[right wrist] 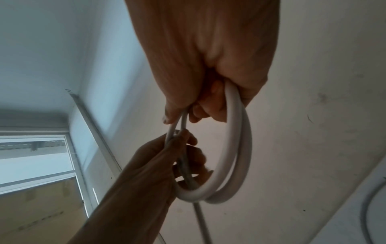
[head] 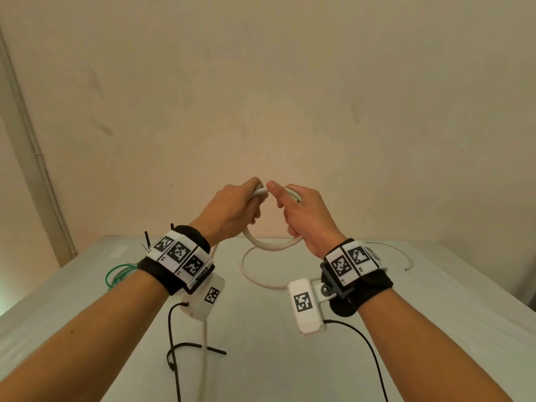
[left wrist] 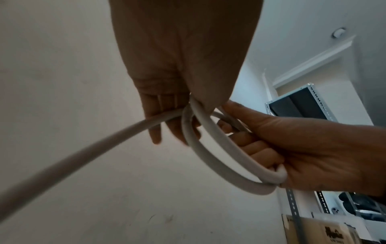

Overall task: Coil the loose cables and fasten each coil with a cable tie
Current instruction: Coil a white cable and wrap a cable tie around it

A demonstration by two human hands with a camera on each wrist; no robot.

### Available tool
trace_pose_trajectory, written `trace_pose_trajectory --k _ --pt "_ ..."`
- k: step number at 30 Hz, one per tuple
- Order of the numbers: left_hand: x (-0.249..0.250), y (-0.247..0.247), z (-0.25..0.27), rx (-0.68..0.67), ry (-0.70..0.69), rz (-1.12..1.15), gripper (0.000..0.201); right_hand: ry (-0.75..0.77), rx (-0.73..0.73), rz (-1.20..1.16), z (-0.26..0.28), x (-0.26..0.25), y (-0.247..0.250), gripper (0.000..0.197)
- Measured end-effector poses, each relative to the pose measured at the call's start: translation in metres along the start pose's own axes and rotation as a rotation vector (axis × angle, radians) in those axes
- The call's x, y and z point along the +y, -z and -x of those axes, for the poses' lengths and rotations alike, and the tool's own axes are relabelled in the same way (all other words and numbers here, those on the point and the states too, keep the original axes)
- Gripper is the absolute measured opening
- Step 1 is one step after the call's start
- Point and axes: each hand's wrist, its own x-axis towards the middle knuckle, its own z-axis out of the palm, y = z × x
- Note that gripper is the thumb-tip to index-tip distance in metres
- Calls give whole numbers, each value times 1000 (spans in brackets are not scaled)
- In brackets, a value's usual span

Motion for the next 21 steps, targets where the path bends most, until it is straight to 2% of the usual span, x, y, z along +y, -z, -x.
trace_pose_trajectory --k 2,7,11,14,16,19,21 --pt "6 4 -1 18 14 162 20 29 35 -26 -2 -1 1 53" --pt "19 2 -7 38 218 629 26 91 104 -41 -5 0 -4 59" --pt "17 6 -12 -57 377 809 32 99 55 -18 -1 6 -8 71" --pt "9 5 -9 -75 479 777 38 6 -142 -94 2 17 -1 52" --pt "0 0 -5 -6 511 632 50 -85 -250 -101 5 26 5 41" --pt "-20 -3 -4 106 480 454 62 -192 -247 43 8 40 14 33" --pt "-31 -2 -2 180 455 430 60 -239 -223 97 9 44 19 30"
